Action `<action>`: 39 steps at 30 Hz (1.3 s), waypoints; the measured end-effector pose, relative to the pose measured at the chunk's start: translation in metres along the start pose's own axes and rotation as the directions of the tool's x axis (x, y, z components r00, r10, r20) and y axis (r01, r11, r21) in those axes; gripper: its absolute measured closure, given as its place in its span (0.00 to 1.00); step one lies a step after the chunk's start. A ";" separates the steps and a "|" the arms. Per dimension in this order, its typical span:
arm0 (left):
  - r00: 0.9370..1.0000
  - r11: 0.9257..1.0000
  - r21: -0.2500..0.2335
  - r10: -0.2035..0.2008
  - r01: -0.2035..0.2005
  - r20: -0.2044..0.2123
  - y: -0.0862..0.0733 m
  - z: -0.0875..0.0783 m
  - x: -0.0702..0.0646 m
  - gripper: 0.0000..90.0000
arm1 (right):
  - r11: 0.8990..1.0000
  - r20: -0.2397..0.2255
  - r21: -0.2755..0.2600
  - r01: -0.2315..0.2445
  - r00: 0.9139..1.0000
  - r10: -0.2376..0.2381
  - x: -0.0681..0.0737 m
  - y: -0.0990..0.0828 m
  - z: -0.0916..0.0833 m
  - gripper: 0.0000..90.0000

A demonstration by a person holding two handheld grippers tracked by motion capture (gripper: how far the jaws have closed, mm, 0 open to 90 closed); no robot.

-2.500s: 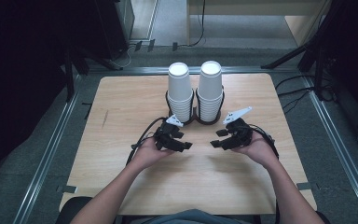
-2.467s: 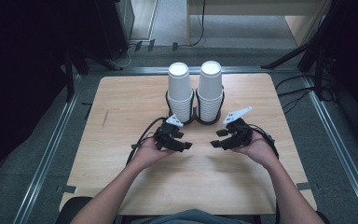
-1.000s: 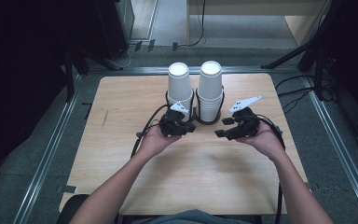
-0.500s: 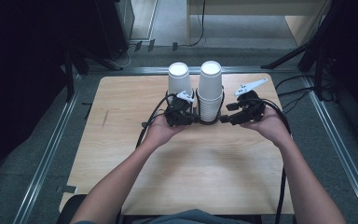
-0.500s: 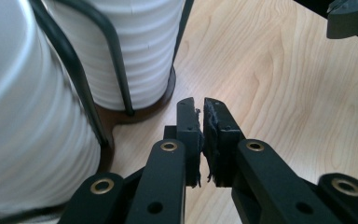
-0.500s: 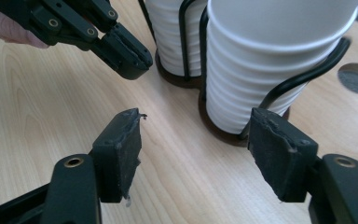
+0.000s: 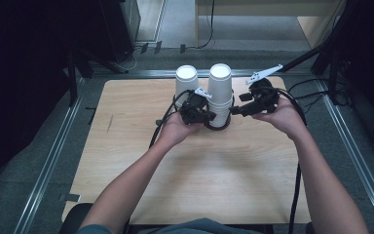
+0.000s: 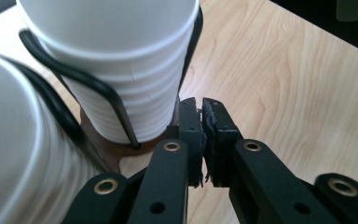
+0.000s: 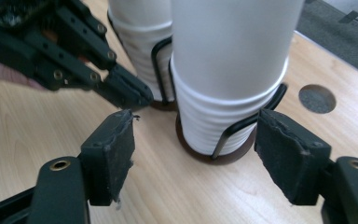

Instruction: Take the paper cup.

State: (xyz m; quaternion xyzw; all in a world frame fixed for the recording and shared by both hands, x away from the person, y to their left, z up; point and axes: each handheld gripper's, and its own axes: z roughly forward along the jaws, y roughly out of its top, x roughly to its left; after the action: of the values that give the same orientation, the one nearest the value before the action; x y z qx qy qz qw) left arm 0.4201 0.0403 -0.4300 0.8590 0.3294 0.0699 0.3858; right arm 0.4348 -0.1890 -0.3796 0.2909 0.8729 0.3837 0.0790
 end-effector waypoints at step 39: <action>0.998 1.000 -0.003 -0.031 0.031 -0.053 0.013 0.009 0.005 0.94 | 1.000 0.072 -0.025 0.011 0.997 -0.009 -0.006 0.076 0.012 0.21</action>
State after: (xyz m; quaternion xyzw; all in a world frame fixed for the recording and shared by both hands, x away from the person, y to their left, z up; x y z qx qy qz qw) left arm 0.4341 0.0321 -0.4279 0.8512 0.3526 0.0869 0.3789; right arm 0.4779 -0.1439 -0.3343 0.2992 0.8660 0.3834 0.1160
